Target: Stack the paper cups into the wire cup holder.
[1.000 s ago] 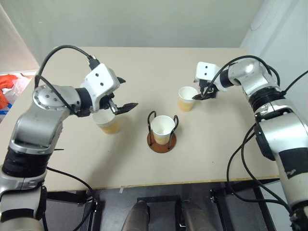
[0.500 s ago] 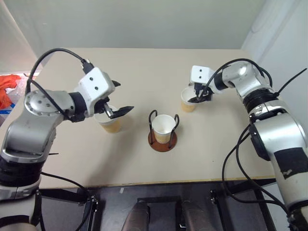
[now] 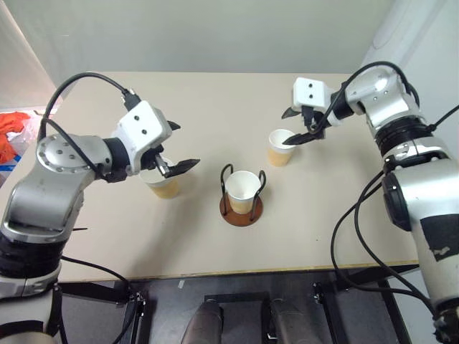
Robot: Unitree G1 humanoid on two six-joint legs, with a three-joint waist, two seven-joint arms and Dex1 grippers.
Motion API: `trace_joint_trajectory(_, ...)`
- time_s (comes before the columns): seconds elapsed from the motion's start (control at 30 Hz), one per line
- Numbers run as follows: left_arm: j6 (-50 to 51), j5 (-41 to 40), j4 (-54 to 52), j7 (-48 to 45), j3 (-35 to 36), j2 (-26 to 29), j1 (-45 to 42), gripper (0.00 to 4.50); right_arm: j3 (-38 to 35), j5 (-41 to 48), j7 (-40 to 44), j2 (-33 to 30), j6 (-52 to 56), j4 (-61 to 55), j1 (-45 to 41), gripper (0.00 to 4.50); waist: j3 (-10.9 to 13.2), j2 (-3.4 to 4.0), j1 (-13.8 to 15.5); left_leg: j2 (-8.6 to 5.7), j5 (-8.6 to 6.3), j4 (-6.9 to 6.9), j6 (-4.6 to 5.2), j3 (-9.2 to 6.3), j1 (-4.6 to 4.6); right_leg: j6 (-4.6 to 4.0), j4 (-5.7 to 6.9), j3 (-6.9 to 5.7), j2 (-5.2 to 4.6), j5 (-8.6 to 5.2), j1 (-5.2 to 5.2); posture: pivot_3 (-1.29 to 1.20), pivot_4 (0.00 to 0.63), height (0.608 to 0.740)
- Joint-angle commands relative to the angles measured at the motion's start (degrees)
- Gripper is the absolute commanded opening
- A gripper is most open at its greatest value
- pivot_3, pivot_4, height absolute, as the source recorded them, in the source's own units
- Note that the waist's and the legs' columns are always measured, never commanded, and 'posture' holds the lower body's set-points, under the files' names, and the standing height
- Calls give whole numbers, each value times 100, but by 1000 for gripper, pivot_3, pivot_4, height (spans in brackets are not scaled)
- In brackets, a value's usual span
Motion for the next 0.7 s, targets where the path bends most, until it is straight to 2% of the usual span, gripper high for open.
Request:
trace_joint_trajectory(0.03,11,-47,-184,6,103,21,-156,4500,47,-153,-298,94,104,-5,139,3704,0,1,0,0,1,2,0,0,3,1,1,0,0,1,3,0,150,740)
trace_joint_trajectory(0.23,92,-92,-295,33,178,74,-84,4500,186,-480,-931,265,251,163,442,3704,0,1,0,1,2,7,1,0,8,3,8,0,0,2,5,0,150,740)
trace_joint_trajectory(0.33,156,-108,-361,57,241,110,-35,4500,173,-590,-1459,336,296,228,490,3172,0,1,0,1,2,7,1,1,8,3,8,0,0,2,5,0,150,740)
trace_joint_trajectory(0.6,106,-21,-281,87,272,182,-20,4500,-3,-478,-1413,305,285,257,378,434,0,1,-3,2,1,3,0,1,9,2,6,0,0,1,5,0,150,740)
trace_joint_trajectory(0.63,101,-16,-268,88,263,172,-36,4500,-11,-472,-1378,296,281,251,379,173,0,1,-3,1,1,3,0,1,9,2,6,0,0,1,5,0,150,740)
trace_joint_trajectory(0.7,81,-13,-255,69,248,160,-48,4500,-32,-449,-1285,279,268,234,378,50,0,1,0,1,1,3,0,1,9,2,6,0,0,1,6,0,150,740)
